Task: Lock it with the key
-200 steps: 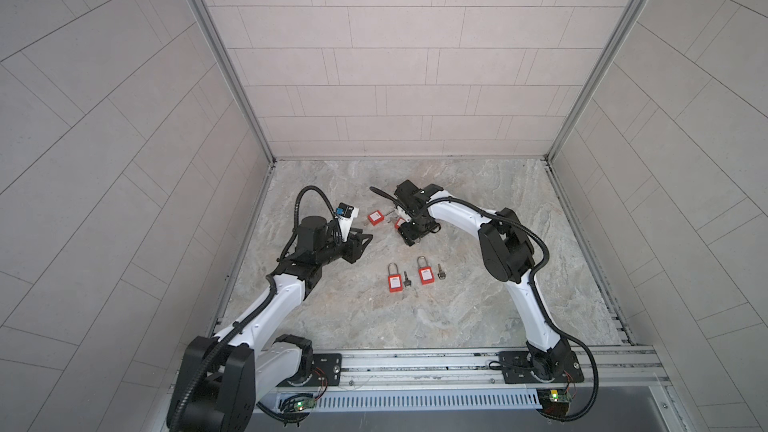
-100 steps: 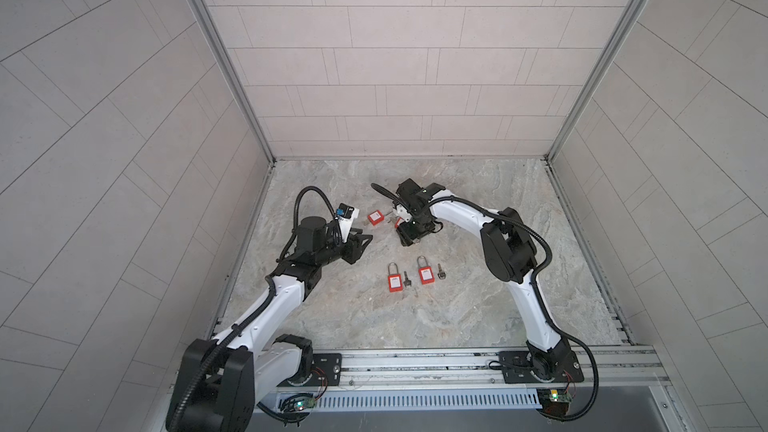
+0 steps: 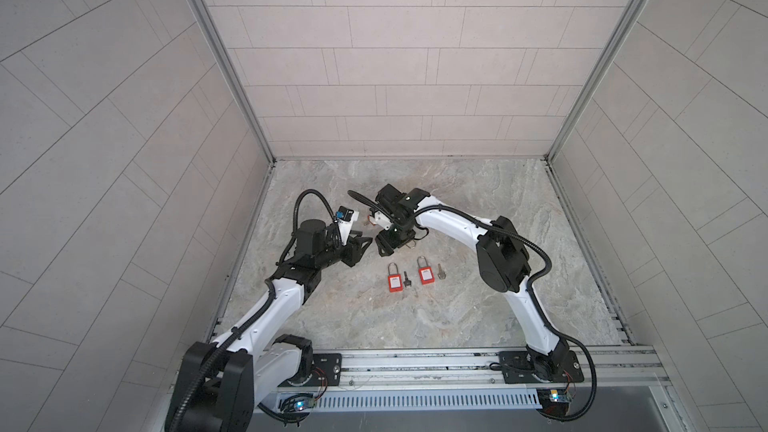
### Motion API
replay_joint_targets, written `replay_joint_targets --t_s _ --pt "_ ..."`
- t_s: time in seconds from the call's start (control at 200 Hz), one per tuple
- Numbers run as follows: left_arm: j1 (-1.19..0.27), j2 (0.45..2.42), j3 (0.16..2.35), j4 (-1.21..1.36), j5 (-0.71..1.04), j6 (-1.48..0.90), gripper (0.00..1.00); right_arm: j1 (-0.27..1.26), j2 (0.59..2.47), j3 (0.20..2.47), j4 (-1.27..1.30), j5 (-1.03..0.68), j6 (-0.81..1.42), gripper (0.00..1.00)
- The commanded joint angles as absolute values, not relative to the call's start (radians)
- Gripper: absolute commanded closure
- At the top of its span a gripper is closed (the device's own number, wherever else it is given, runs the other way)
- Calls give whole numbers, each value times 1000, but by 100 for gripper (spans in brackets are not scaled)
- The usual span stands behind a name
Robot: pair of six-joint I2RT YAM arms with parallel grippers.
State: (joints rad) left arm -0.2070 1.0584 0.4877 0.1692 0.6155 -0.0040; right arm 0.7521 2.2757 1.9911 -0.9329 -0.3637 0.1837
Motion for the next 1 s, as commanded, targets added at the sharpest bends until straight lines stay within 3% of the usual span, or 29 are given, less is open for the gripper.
replay_joint_targets --t_s 0.0,0.27,0.996 --pt "-201 1032 486 189 630 -7 53 714 2222 2003 -960 -257 195 33" --pt "-203 982 491 141 612 -18 53 634 2286 2060 -1022 -222 180 33" --pt "-203 870 515 12 575 -1 53 634 2398 2088 -1078 -284 229 32"
